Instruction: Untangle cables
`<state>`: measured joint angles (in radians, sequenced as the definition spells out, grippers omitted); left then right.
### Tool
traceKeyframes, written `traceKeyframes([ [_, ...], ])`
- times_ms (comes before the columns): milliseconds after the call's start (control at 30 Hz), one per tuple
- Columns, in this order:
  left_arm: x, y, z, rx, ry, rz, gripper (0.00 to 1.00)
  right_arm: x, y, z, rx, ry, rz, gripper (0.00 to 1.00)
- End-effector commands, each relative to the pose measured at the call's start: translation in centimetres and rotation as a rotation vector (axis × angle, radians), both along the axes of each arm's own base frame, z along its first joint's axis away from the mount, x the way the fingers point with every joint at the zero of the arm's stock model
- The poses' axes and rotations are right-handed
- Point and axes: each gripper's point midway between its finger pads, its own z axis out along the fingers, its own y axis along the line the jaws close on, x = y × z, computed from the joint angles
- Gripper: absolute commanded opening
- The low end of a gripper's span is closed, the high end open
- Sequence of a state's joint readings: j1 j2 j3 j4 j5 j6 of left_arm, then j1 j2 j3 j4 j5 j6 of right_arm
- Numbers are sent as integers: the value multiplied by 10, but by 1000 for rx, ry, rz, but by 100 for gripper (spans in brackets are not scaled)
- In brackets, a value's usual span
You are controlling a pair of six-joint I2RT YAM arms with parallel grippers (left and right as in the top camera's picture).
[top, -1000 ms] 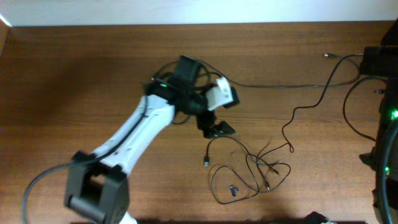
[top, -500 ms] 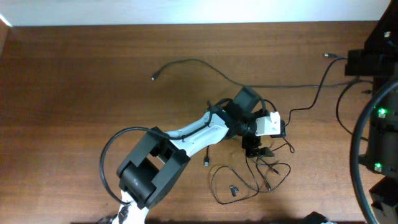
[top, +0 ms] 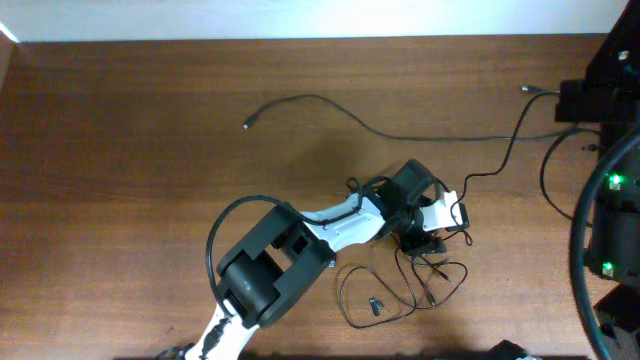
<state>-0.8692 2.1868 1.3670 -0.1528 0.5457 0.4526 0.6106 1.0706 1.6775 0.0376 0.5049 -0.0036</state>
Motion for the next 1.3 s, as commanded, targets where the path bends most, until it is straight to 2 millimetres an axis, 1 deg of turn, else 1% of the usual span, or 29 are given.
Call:
traceKeyframes([
  [0, -4, 0, -15, 53, -13, 11, 30, -5, -3, 4, 53, -11, 27, 4],
  [33, -3, 1, -16, 59, -15, 14, 4, -4, -3, 3, 52, -9, 27, 4],
  [67, -1, 2, -17, 66, -22, 22, 0, -4, -3, 3, 52, -9, 27, 4],
  [133, 0, 3, -17, 67, -16, 36, 0, -5, -3, 4, 53, -11, 27, 4],
  [200, 8, 6, -13, 61, -15, 55, 0, -9, -6, 5, 57, -18, 26, 4],
  [233, 17, 10, -3, 50, 3, 104, 0, -13, -11, 7, 69, -24, 18, 4],
  [267, 27, 15, 13, 32, 23, 157, 0, -19, -23, 9, 101, -27, -22, 4],
  [333, 35, 23, 39, 6, 30, 188, 0, -26, -43, 9, 159, -23, -91, 4],
  [367, 39, 29, 65, -27, 25, 195, 0, -33, -57, 8, 198, -17, -137, 4],
  [400, 44, 37, 101, -68, -8, 211, 0, -38, -67, 7, 198, -8, -186, 4],
  [433, 45, 41, 123, -97, -34, 218, 0, -40, -74, 5, 205, 0, -224, 4],
  [467, 46, 50, 169, -161, -90, 230, 0, -43, -88, 0, 250, 24, -289, 4],
  [533, 47, 63, 219, -232, -171, 255, 0, -46, -103, -9, 312, 59, -366, 4],
  [567, 49, 73, 240, -253, -215, 284, 0, -47, -108, -13, 325, 77, -397, 4],
  [600, 55, 89, 265, -269, -279, 338, 0, -49, -116, -19, 350, 103, -444, 4],
  [633, 62, 105, 282, -268, -336, 400, 0, -50, -119, -22, 363, 115, -464, 4],
  [667, 67, 118, 294, -263, -377, 451, 0, -50, -121, -24, 342, 131, -492, 4],
  [700, 75, 140, 307, -245, -430, 529, 0, -50, -121, -24, 295, 147, -516, 4],
  [733, 82, 160, 316, -221, -472, 600, 0, -50, -121, -24, 268, 156, -530, 4],
  [800, 98, 200, 322, -148, -536, 748, 0, -50, -121, -24, 227, 170, -552, 4],
  [833, 108, 222, 320, -98, -560, 823, 0, -50, -121, -24, 214, 174, -559, 4],
  [933, 131, 285, 304, 51, -568, 1001, 0, -50, -121, -24, 143, 198, -594, 4],
  [967, 134, 298, 302, 70, -561, 1030, 0, -50, -121, -24, 125, 204, -603, 4],
  [1000, 141, 325, 299, 95, -546, 1096, 0, -47, -119, -25, 100, 215, -614, 4],
  [1033, 143, 332, 298, 97, -540, 1118, 0, -46, -118, -25, 96, 217, -615, 4],
  [1133, 154, 380, 298, 114, -521, 1255, 0, -44, -117, -26, 71, 228, -624, 4],
  [1167, 155, 389, 298, 120, -520, 1278, 0, -41, -115, -27, 62, 235, -626, 4],
  [1200, 157, 408, 298, 126, -514, 1328, 0, -36, -111, -29, 46, 247, -629, 4],
  [1267, 159, 432, 298, 114, -487, 1420, 0, -27, -105, -33, 22, 264, -631, 4],
])
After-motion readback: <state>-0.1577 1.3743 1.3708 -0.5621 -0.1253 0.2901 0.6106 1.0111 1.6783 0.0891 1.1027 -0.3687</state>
